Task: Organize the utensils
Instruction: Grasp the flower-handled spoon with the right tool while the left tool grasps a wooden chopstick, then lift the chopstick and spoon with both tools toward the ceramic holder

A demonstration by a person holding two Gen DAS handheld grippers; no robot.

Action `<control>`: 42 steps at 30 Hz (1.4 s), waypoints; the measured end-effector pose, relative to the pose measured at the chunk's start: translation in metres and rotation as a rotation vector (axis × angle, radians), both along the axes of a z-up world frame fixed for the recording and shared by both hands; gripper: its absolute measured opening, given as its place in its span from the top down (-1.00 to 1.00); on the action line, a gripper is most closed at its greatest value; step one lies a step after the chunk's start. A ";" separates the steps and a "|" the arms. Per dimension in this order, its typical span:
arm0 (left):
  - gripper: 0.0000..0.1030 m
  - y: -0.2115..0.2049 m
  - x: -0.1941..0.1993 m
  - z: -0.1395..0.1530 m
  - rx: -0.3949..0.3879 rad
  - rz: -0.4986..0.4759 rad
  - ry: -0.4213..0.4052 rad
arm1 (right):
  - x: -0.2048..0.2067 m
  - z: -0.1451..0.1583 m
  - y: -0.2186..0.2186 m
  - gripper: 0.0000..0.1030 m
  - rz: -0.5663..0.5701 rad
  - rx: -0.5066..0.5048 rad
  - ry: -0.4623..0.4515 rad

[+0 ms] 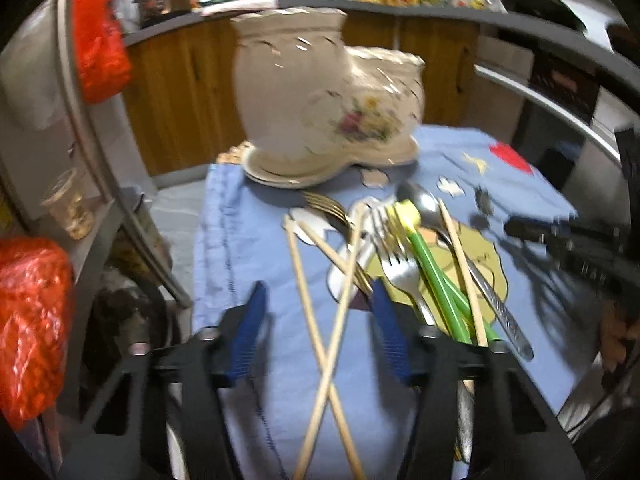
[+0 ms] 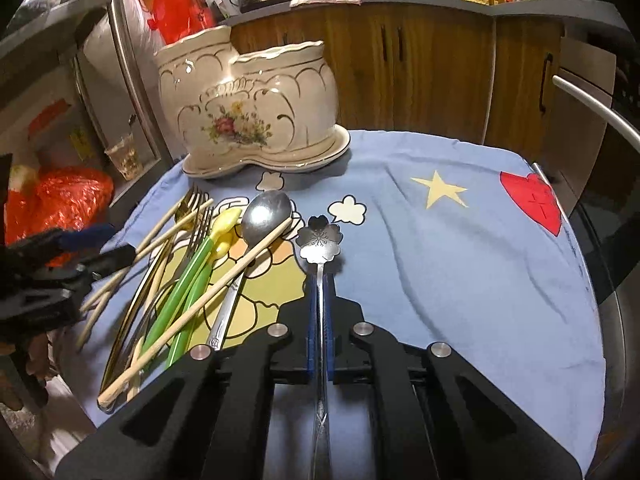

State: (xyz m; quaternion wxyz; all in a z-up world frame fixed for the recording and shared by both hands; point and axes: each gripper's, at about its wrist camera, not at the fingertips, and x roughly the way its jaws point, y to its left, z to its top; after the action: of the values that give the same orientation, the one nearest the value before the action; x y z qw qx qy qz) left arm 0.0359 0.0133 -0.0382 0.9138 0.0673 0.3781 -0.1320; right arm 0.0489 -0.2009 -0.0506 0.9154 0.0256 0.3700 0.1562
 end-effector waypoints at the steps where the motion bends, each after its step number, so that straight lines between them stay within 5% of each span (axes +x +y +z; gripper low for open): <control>1: 0.27 -0.003 0.000 -0.002 0.008 -0.018 0.009 | 0.000 0.002 -0.002 0.93 0.004 0.014 -0.001; 8: 0.60 -0.014 0.006 -0.006 0.049 -0.053 0.025 | 0.002 0.003 -0.006 0.93 0.017 0.033 -0.008; 19: 0.88 -0.008 0.016 -0.009 0.010 -0.078 0.043 | 0.002 0.008 -0.014 0.93 0.051 0.112 -0.049; 26: 0.89 -0.002 0.002 0.013 -0.047 -0.066 -0.042 | -0.003 0.021 -0.014 0.93 0.043 0.153 -0.103; 42: 0.90 0.014 -0.031 0.075 -0.247 -0.074 -0.243 | -0.044 0.074 0.001 0.93 0.043 0.102 -0.396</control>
State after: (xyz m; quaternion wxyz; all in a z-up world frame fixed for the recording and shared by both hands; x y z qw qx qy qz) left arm 0.0044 0.0272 0.0370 0.9486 -0.0160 0.2433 -0.2017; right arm 0.0048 -0.2003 0.0231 0.9643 0.0330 0.1747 0.1964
